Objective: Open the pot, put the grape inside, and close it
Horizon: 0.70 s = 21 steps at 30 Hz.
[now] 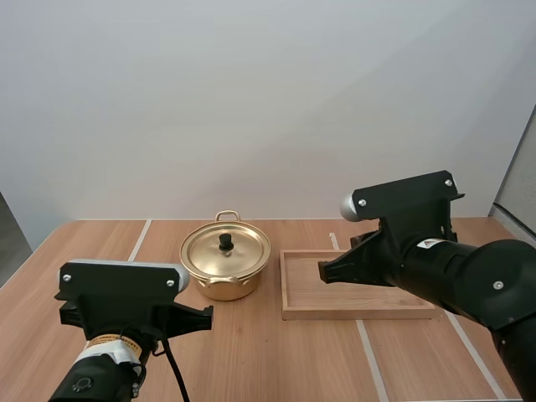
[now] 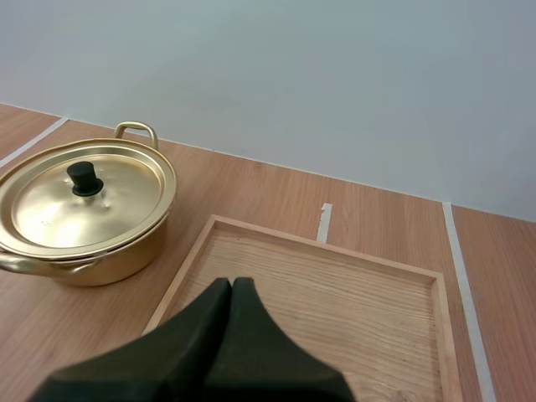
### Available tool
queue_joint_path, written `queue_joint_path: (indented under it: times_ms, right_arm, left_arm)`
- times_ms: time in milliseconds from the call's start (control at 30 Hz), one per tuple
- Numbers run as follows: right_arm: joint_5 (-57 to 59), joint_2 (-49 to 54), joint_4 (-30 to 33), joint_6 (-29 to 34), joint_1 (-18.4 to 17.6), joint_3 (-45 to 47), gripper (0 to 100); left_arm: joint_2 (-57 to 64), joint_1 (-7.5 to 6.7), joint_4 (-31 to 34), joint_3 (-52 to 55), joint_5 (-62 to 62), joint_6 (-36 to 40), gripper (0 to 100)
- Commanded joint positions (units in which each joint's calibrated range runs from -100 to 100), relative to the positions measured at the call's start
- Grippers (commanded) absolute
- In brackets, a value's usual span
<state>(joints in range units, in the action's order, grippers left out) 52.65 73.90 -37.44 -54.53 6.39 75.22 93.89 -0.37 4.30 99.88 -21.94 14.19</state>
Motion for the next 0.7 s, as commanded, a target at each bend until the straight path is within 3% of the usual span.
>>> queue_joint_path:
  times_ms: [0, 200, 667]
  right_arm:
    - [-2.69, 0.44, -0.28, -0.69, 0.24, 2.01, 0]
    - [-7.68, 0.44, -0.28, -7.59, 0.24, 6.49, 0]
    - [-7.90, 0.44, -0.28, -7.59, 0.24, 8.36, 0]
  left_arm:
    - [0.39, 0.04, 0.71, 0.12, -0.77, 0.68, 0]
    - [0.39, 0.04, 0.71, 0.12, -1.83, 0.56, 0]
    - [0.39, 0.04, 0.71, 0.12, -1.83, 0.56, 0]
